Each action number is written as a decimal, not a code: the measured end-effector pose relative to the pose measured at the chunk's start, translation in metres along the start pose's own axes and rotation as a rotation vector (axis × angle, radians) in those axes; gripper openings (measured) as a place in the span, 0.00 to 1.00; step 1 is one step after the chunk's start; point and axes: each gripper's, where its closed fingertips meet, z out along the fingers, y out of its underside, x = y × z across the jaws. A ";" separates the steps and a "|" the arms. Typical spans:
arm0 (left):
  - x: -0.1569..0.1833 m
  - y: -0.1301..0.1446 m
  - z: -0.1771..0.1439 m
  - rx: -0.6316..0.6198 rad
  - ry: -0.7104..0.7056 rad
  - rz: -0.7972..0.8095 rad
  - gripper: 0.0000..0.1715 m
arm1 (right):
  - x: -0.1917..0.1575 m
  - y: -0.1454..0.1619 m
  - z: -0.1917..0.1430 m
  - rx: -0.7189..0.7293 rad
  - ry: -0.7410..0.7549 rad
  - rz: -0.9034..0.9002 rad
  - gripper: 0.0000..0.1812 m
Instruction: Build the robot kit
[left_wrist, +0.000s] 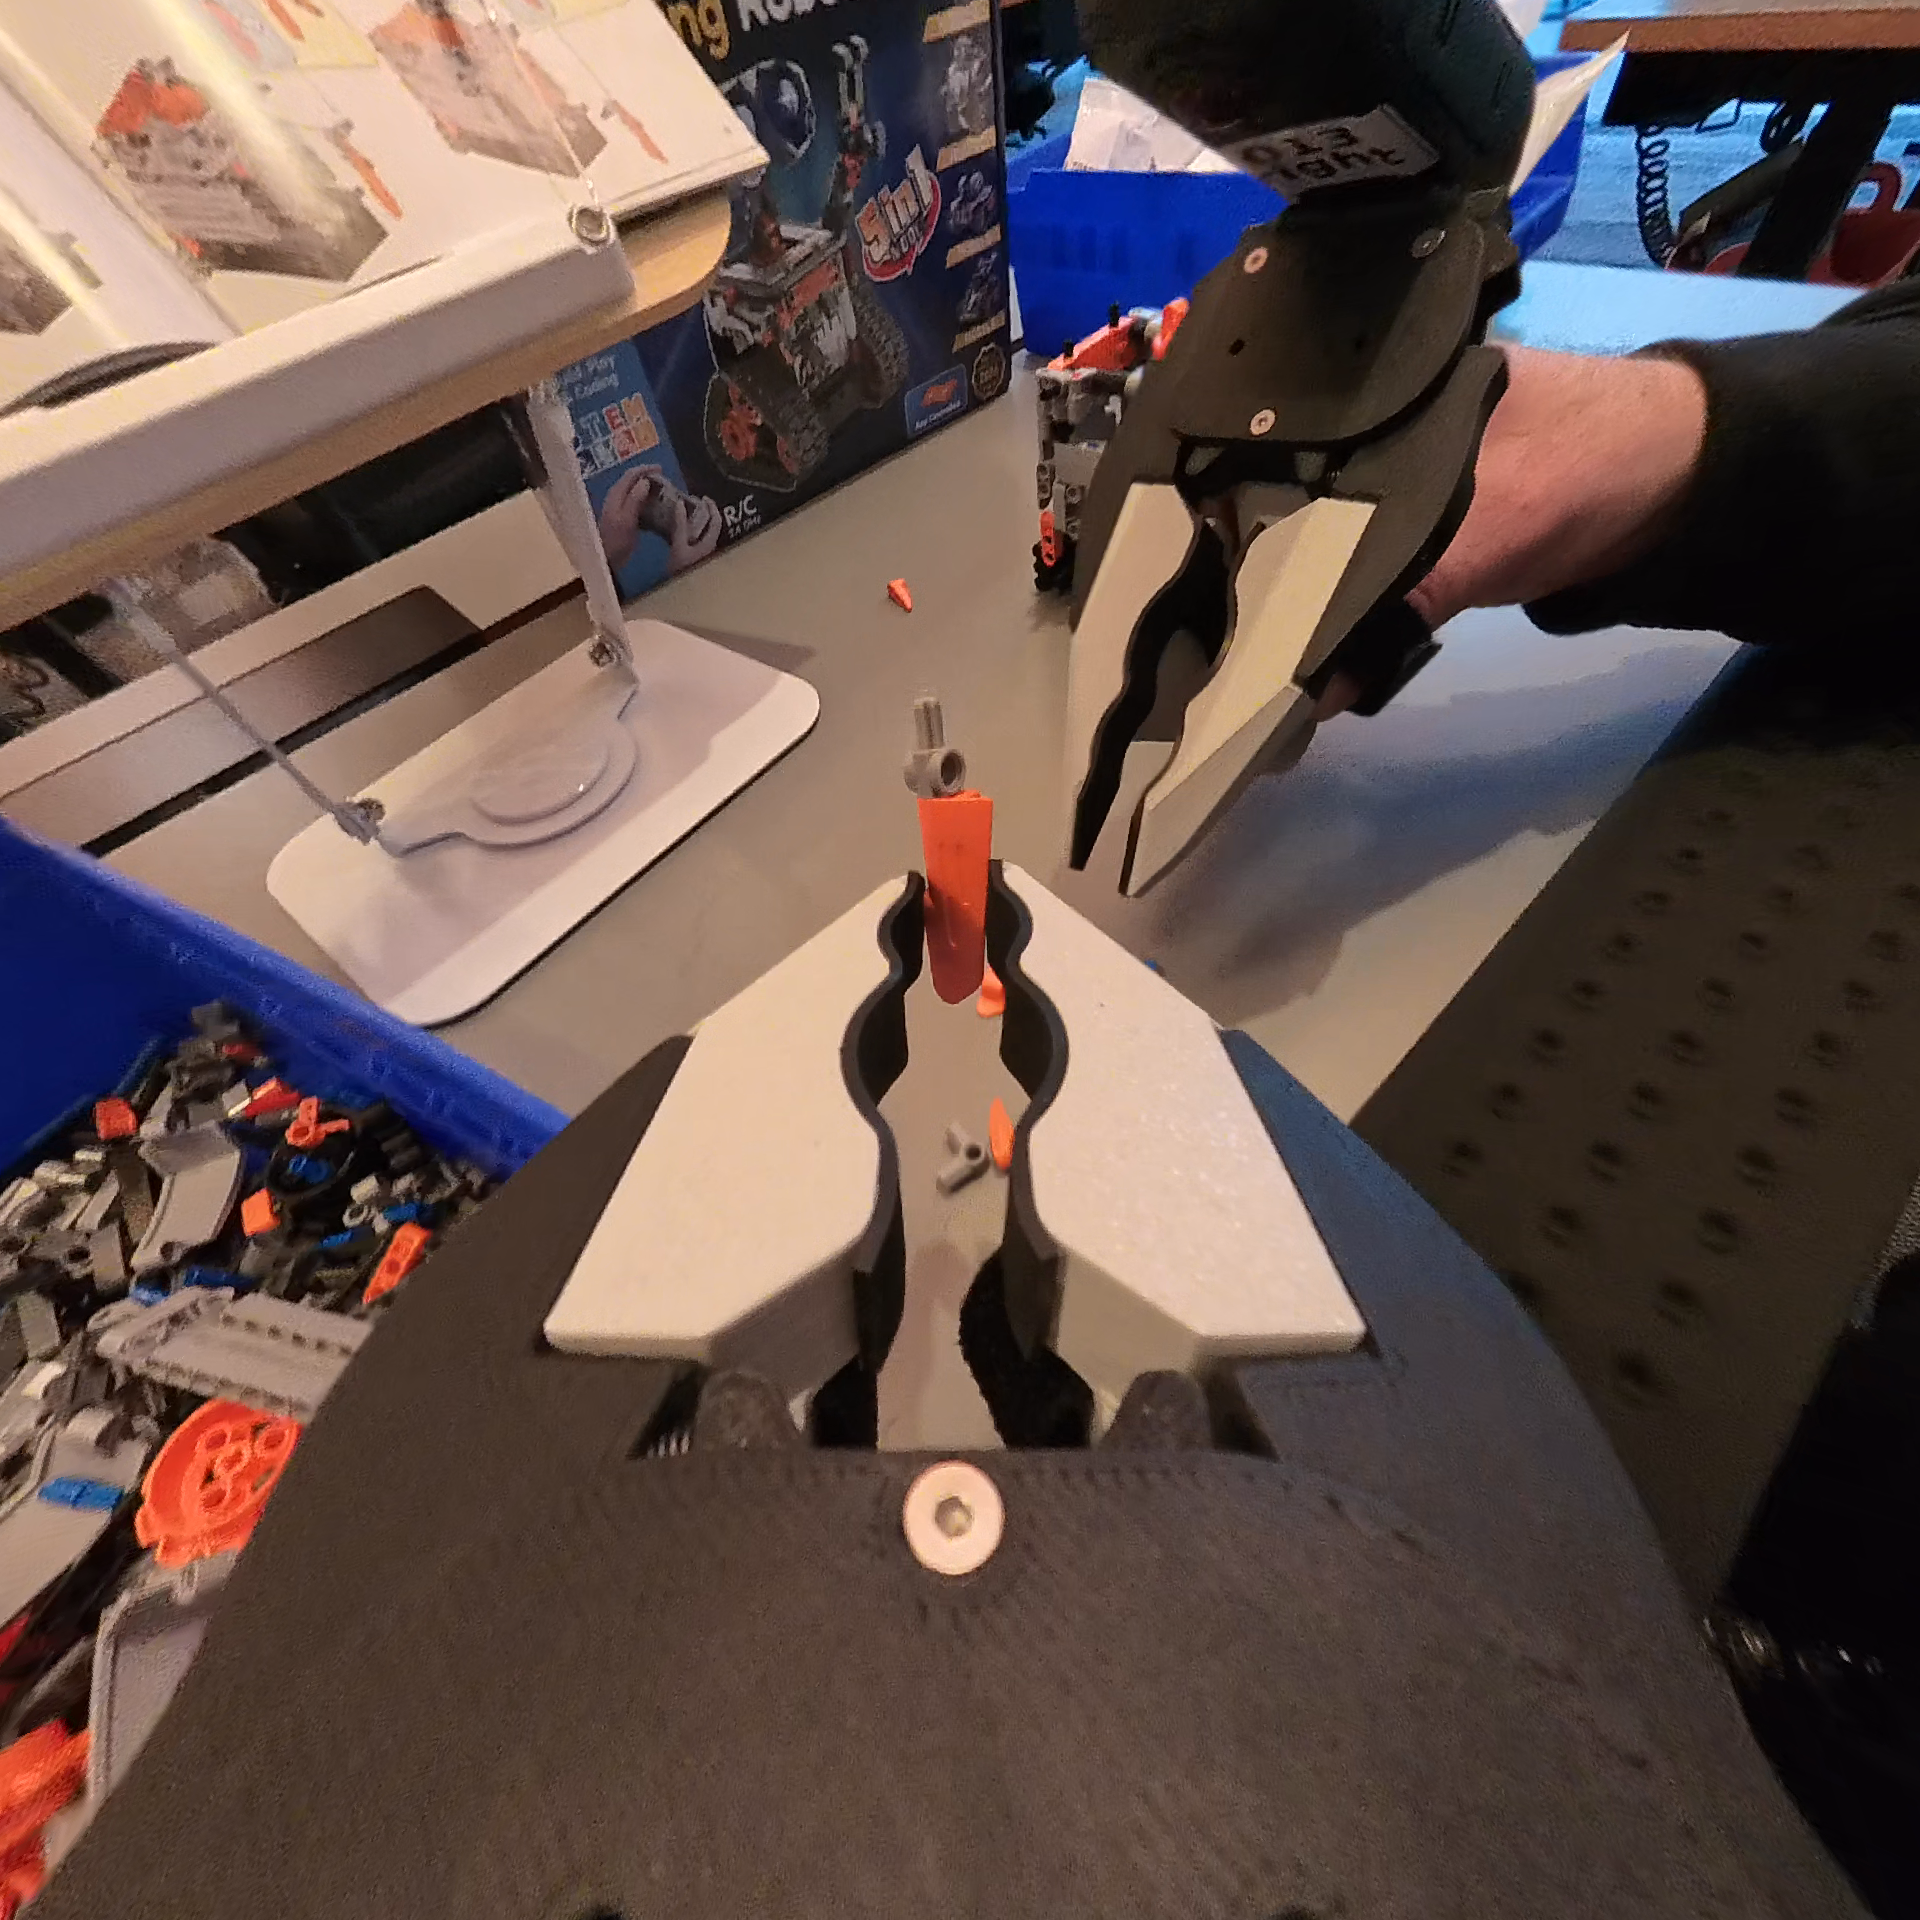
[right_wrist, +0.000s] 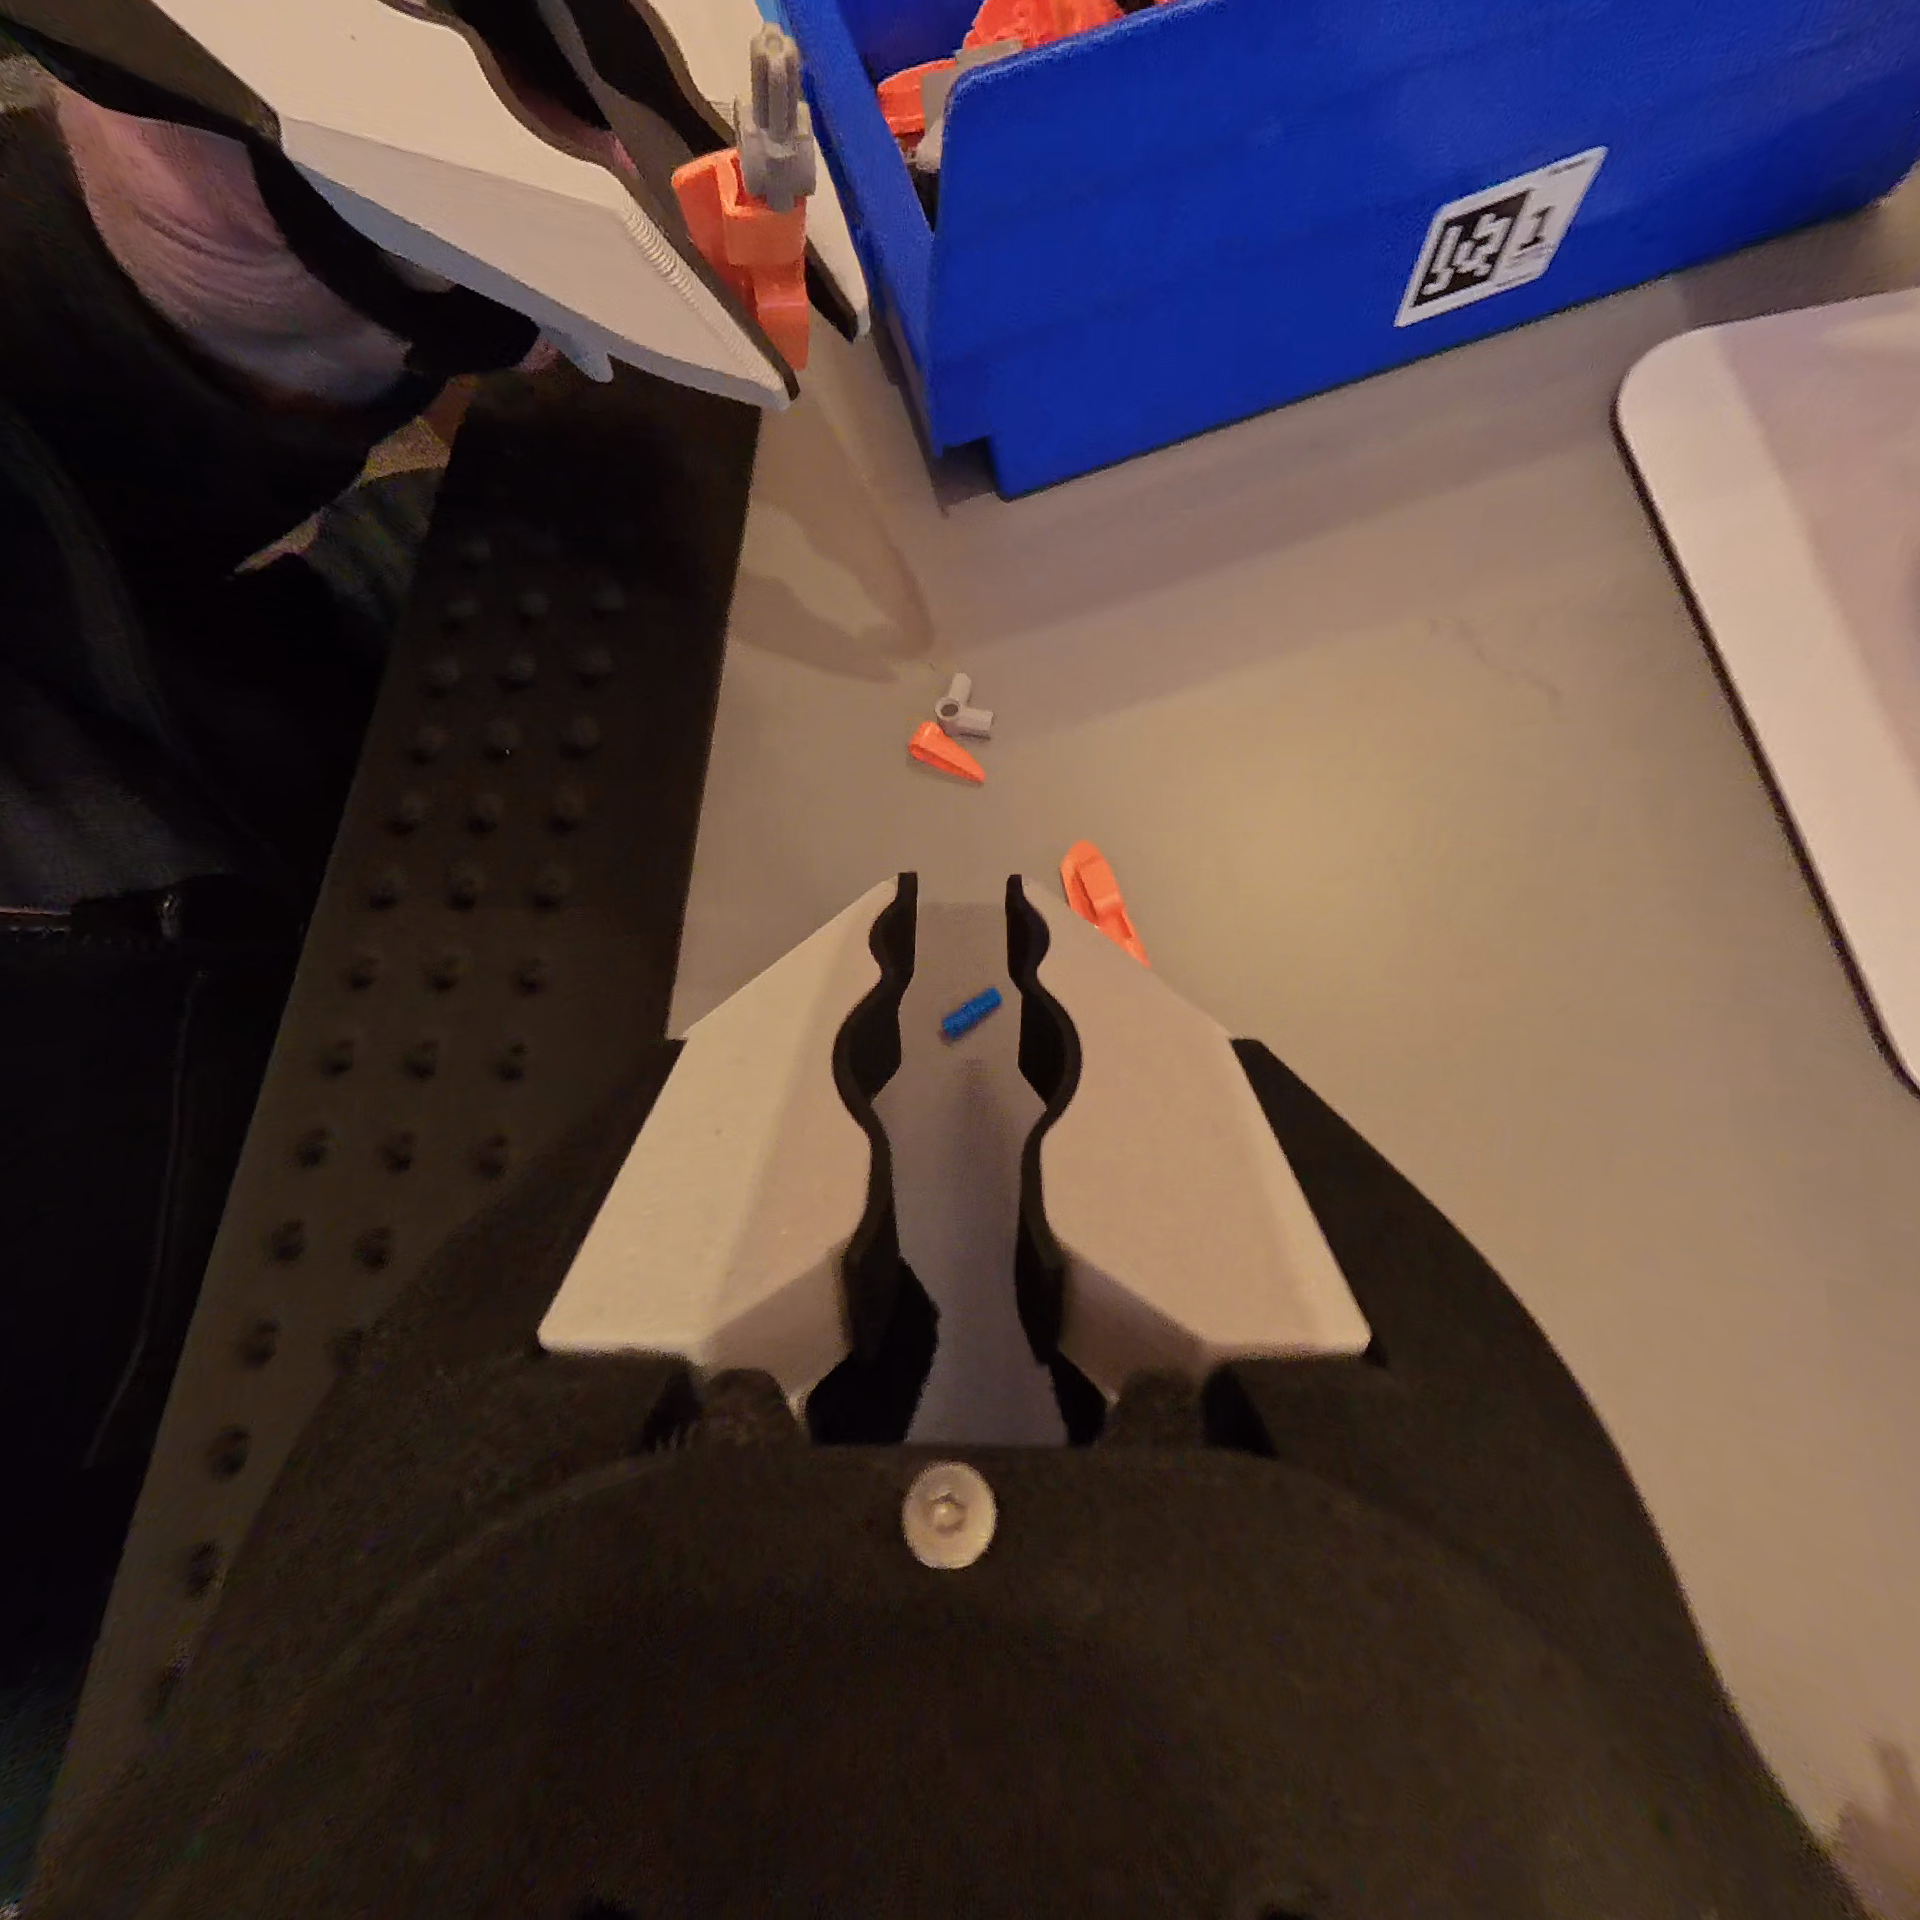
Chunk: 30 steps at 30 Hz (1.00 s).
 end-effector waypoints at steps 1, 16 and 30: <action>0.000 0.004 -0.003 -0.011 -0.002 -0.004 0.05 | -0.002 -0.003 0.007 -0.003 -0.005 -0.010 0.08; -0.003 0.046 -0.019 -0.107 -0.046 -0.021 0.05 | 0.000 -0.009 0.086 -0.206 0.016 -0.135 0.07; 0.004 0.053 -0.005 -0.152 -0.022 0.011 0.05 | -0.004 -0.010 0.046 -0.132 -0.073 -0.042 0.05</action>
